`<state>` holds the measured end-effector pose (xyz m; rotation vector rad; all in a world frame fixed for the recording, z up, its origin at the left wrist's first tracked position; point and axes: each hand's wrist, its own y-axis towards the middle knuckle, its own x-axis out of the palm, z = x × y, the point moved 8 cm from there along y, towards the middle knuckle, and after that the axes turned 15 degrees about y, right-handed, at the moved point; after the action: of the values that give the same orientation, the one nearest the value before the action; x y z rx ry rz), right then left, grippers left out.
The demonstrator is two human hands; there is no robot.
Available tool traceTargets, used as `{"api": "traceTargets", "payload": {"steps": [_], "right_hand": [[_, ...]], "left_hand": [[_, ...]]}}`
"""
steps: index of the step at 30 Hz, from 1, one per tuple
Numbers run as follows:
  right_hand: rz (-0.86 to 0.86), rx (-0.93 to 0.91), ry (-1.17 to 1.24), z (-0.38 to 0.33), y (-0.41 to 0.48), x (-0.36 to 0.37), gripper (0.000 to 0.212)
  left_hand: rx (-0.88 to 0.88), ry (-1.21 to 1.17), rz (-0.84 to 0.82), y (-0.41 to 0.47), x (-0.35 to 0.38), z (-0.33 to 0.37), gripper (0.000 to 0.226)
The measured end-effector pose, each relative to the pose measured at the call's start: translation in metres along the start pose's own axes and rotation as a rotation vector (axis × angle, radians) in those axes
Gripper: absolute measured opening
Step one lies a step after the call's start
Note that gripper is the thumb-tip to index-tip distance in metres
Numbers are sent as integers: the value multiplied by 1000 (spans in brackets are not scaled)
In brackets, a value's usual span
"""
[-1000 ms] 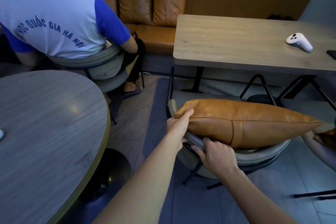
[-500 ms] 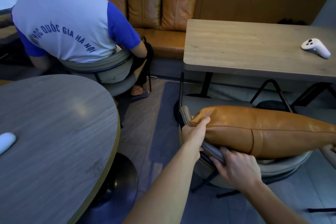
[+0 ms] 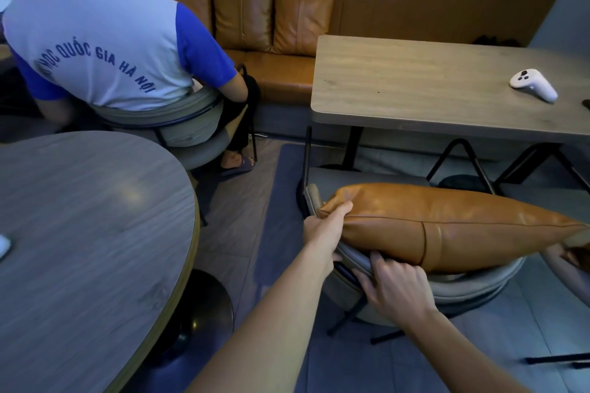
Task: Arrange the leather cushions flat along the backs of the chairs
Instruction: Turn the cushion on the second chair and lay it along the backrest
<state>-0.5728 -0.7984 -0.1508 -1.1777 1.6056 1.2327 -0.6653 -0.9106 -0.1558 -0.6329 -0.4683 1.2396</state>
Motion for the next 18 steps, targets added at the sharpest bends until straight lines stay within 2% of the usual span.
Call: {"api": "traceTargets", "payload": {"steps": [4,11,14,16,18], "right_hand": [[-26,23,-11,-1,0,3,39],[-54,65,-12,-1,-2,6,38],[-56,79,18,-1,-3,0,39],[-137,131,74,2,-2,0,44],[-232,172,139,3,-1,-1,47]], "left_hand": [[8,5,-5,0,-2,1,73],[22,38,-14,-1,-3,2,75],[24,134,-37,-5,-5,1,81],[45,235,-97,-12,-8,-1,85],[94,364,-168,-18,-14,-4,80]]}}
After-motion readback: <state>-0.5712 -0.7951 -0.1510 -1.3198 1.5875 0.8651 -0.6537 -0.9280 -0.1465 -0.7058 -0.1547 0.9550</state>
